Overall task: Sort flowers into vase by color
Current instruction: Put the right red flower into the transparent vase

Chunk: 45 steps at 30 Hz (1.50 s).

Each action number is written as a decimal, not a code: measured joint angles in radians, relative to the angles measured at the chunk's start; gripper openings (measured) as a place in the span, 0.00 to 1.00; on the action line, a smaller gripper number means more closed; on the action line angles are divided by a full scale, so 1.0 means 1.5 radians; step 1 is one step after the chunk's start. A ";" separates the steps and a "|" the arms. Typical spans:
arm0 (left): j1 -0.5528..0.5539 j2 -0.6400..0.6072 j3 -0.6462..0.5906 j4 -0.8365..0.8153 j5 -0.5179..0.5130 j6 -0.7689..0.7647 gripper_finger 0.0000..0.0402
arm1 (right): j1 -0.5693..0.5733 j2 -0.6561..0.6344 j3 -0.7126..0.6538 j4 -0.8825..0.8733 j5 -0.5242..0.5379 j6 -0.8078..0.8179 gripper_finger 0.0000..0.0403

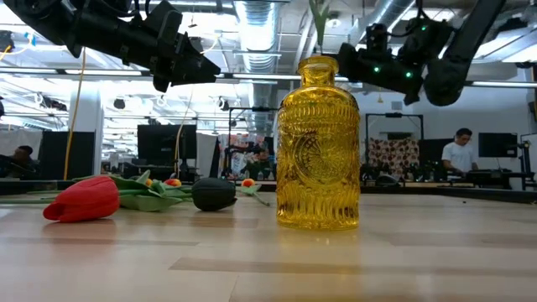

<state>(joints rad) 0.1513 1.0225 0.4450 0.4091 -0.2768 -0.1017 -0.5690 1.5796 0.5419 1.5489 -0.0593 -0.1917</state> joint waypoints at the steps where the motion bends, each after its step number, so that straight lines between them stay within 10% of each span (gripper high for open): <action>1: 0.000 0.000 0.000 0.000 0.000 0.000 0.38 | -0.004 0.009 0.004 0.007 0.000 0.000 0.05; 45: 0.000 0.000 0.000 0.000 0.000 0.000 0.38 | -0.019 0.064 0.014 -0.020 0.006 -0.047 0.11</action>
<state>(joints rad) 0.1513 1.0225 0.4450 0.4088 -0.2768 -0.1017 -0.5972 1.6749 0.5636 1.5189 -0.0505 -0.2626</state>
